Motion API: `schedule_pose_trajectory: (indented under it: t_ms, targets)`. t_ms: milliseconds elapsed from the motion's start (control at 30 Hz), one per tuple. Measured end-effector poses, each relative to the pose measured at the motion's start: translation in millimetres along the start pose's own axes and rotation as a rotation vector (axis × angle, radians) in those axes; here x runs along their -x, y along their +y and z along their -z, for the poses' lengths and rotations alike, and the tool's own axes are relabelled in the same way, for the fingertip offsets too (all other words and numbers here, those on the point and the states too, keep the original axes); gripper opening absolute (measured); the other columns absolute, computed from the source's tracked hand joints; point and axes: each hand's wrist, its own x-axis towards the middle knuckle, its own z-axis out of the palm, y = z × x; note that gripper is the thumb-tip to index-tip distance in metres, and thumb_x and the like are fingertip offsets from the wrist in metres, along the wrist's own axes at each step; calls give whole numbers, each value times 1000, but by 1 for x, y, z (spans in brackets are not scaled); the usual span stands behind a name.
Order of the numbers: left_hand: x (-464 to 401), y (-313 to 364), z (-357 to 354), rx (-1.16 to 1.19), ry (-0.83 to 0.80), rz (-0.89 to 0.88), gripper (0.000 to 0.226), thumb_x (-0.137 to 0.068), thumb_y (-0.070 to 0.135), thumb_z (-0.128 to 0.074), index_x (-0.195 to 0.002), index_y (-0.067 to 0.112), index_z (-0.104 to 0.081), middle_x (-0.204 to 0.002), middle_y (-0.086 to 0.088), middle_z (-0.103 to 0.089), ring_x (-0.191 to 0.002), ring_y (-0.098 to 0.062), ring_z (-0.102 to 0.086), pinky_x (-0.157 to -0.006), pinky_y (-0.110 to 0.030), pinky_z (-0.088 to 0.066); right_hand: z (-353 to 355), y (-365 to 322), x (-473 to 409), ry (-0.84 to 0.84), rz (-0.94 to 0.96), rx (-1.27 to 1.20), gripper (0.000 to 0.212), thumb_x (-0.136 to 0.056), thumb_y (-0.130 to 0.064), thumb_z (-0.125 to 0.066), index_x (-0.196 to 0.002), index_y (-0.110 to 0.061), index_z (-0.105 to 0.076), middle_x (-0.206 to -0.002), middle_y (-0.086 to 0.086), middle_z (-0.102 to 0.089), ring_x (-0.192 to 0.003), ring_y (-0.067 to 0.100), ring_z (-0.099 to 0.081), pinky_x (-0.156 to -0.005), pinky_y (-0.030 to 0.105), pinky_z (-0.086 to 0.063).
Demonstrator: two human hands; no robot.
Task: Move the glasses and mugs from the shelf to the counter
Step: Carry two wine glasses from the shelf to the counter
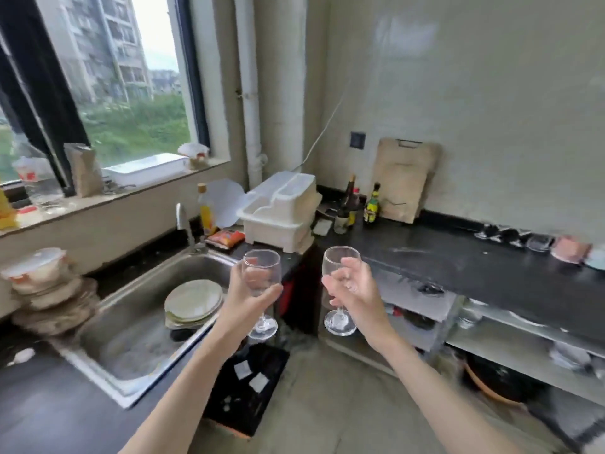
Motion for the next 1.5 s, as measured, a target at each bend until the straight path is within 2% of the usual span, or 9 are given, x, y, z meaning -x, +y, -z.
schedule_pose_trajectory:
  t_ms: [100,267,500,667,800,967,1100,1333,1500]
  targets:
    - [-21,5,-90,14,-91,-14,42,-67,31,-71,-100,36,-45,-112,-7,-58,-103,-17,-60,-91,-41,-51,91,1,-10,88,-17,68,52,-81,-24,-68,-124,-14,-41,-104,9,-56,-86,14,-59,-71,29,-54]
    - [-67,30,-222,8,-287,-85,49,-80,18,-70,-116,26,-37,-104,-2,-60,-95,-11,-60,-76,-21,-48,213,-3,-24,280,-6,85,52,-81,-24,-69,-124,-15,-42,-98,0,-55,-88,14,-60,-69,27,-55]
    - [-112,21,-376,31,-442,-62,49,-82,20,-67,-120,25,-37,-106,5,-58,-86,-3,-57,-56,-6,-45,345,25,-49,474,-31,99,48,-79,-27,-70,-119,-21,-44,-111,10,-58,-93,23,-63,-72,29,-56]
    - [-174,8,-467,42,-490,-44,48,-82,22,-67,-120,27,-38,-107,6,-59,-86,-2,-59,-65,-19,-46,429,52,-103,556,-52,123,45,-79,-27,-71,-116,-25,-45,-113,13,-58,-94,26,-63,-74,33,-57]
    - [-239,4,-538,64,-524,-33,49,-82,17,-67,-120,24,-38,-105,8,-60,-72,10,-61,-56,-8,-46,491,66,-168,588,-61,123,45,-78,-25,-72,-114,-26,-45,-113,15,-58,-94,26,-62,-78,37,-56]
    - [-303,1,-617,85,-586,-7,50,-82,16,-67,-121,26,-37,-104,11,-61,-87,-2,-61,-67,-18,-44,553,82,-230,619,-91,158,53,-76,-24,-74,-121,-21,-46,-106,2,-60,-105,21,-60,-93,46,-50]
    - [-338,-17,-671,42,-664,18,54,-80,19,-69,-122,28,-37,-109,7,-62,-96,-5,-61,-72,-22,-46,597,106,-267,644,-137,191,47,-75,-26,-74,-115,-25,-48,-107,2,-61,-103,23,-60,-95,50,-47]
    - [-416,-68,-755,-48,-648,119,62,-76,24,-73,-126,33,-37,-130,-9,-47,-110,-19,-57,-89,-33,-49,676,168,-358,609,-224,215,55,-76,-32,-73,-122,-25,-45,-107,-11,-61,-105,9,-58,-96,36,-45]
    - [-471,-99,-823,-86,-622,190,60,-76,23,-74,-122,36,-38,-127,-5,-50,-104,-11,-59,-75,-20,-46,734,215,-429,513,-295,223,60,-74,-36,-74,-126,-30,-44,-117,-10,-56,-110,8,-53,-93,28,-41]
